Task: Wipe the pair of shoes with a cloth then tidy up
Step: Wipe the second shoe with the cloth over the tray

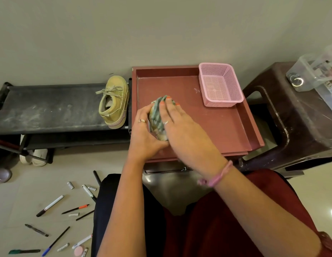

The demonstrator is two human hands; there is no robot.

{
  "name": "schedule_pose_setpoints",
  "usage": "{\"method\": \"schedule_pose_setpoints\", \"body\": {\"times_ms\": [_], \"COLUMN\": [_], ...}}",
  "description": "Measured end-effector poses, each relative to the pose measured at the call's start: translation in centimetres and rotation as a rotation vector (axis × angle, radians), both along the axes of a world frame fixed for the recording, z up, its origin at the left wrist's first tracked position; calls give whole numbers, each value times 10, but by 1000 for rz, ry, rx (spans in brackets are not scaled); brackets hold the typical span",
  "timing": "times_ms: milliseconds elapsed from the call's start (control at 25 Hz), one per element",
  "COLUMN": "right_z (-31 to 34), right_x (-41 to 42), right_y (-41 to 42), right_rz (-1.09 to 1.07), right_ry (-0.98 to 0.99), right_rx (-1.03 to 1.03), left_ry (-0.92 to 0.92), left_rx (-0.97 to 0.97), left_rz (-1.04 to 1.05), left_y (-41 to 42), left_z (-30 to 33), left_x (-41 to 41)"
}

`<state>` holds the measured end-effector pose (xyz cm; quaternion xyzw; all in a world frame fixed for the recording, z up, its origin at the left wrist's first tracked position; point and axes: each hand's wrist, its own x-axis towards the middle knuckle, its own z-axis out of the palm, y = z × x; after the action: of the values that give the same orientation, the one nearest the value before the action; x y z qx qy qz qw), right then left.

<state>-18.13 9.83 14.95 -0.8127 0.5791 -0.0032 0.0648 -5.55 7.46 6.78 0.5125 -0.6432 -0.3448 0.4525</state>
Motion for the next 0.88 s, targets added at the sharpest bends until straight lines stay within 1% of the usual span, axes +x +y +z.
{"method": "schedule_pose_setpoints", "body": {"times_ms": [40, 80, 200, 280, 400, 440, 480, 520, 560, 600, 720, 800, 880], "right_z": [-8, -17, -25, -12, 11, 15, 12, 6, -6, -16, -43, -51, -58], "right_x": [5, 9, 10, 8, -5, -7, -6, -4, -1, 2, -8, -15, -18], "right_y": [17, 33, 36, 10, -30, -32, -28, -17, -2, 14, 36, 41, 51], "right_rz": [22, 2, -84, -121, -102, -72, -29, 20, 68, 101, 94, 139, 165], "right_ry": [60, 76, 59, 16, -138, -144, -110, -31, 42, 74, -3, -8, -3], "right_rx": [-61, -82, -94, -10, 159, 182, 186, 143, 46, -46, -208, -301, -339], "left_ry": [7, 10, 4, -4, -16, -8, 3, 22, 36, 39, 38, 125, 192], "left_rx": [8, 22, 34, 12, 15, 22, 22, 20, 23, 31, 49, 76, 85], "left_rz": [8, 12, 12, -5, -16, -4, 13, 29, 41, 48, 60, 85, 91], "left_y": [-1, -1, 0, 0, 0, 0, 0, 1, 1, 1, 3, 2, 0], "left_z": [1, 2, 2, 0, -3, -3, -2, -1, -1, -1, -3, -7, -12], "left_x": [0, 0, -6, -8, -7, -5, -1, 0, 2, 3, 0, 0, 4]}}
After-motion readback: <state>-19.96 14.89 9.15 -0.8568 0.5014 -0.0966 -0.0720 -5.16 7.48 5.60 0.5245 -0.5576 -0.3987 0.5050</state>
